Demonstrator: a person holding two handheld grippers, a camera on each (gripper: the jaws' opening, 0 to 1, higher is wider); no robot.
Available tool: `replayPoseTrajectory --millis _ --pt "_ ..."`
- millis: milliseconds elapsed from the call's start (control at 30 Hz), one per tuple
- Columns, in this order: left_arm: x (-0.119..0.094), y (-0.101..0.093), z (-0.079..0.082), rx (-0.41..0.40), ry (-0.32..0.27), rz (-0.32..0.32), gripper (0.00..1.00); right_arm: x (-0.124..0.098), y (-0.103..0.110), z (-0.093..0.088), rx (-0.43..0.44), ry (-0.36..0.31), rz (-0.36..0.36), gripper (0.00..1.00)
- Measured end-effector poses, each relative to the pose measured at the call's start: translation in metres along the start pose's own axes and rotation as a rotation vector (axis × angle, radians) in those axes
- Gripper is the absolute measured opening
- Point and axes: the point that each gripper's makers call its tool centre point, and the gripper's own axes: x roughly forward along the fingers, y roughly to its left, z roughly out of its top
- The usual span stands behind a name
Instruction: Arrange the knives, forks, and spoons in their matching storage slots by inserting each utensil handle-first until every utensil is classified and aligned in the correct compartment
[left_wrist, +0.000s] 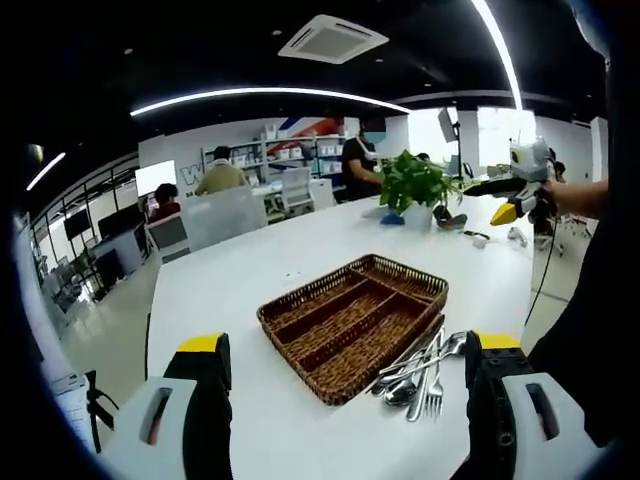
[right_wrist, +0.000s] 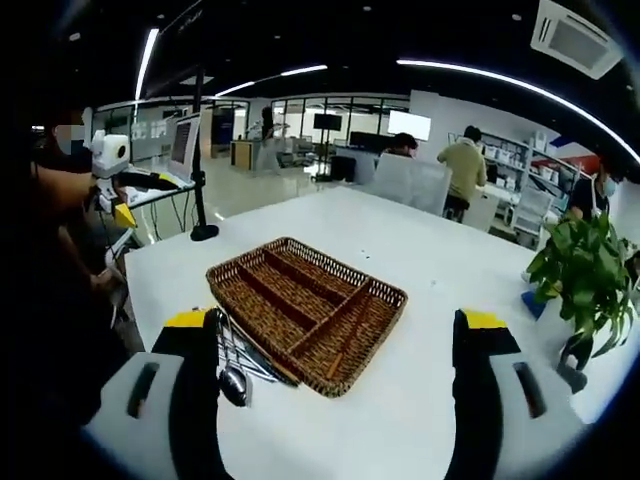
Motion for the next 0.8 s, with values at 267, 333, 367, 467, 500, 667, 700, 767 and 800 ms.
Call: replayPoseTrajectory --millis 267,333,367,467,500,667,700,767,800 --pt "-0.001 0.003 0.0 0.016 0.008 -0.016 1.0 -0.005 -0.003 -0.006 -0.001 0.007 0.001 1.0" --pt "0.0 0.001 0.002 0.029 0.011 -0.026 1.0 -0.005 -0.004 -0.005 0.005 0.0 0.005 1.0" --pt "0.002 0.002 0.003 0.038 0.013 -0.032 1.0 -0.005 -0.003 -0.005 0.006 -0.001 0.007 1.0" --pt "0.007 -0.002 0.008 0.061 0.025 -0.069 1.0 -0.005 -0.002 -0.003 -0.011 0.0 0.009 1.0" --pt "0.009 -0.002 0.009 0.074 0.029 -0.071 1.0 -0.005 -0.003 -0.003 -0.011 -0.002 0.01 1.0" --pt "0.021 -0.017 0.017 0.107 0.052 -0.12 0.99 -0.007 -0.009 -0.005 -0.004 0.002 0.02 1.0" --pt "0.025 -0.018 0.012 0.115 0.065 -0.129 0.99 -0.008 -0.01 -0.008 0.009 0.016 0.024 1.0" --pt "0.032 -0.029 0.012 0.147 0.065 -0.16 0.99 -0.011 -0.008 -0.006 0.025 -0.005 0.031 1.0" --pt "0.035 -0.032 0.01 0.162 0.074 -0.169 0.99 -0.011 -0.006 -0.005 0.02 -0.008 0.038 1.0"
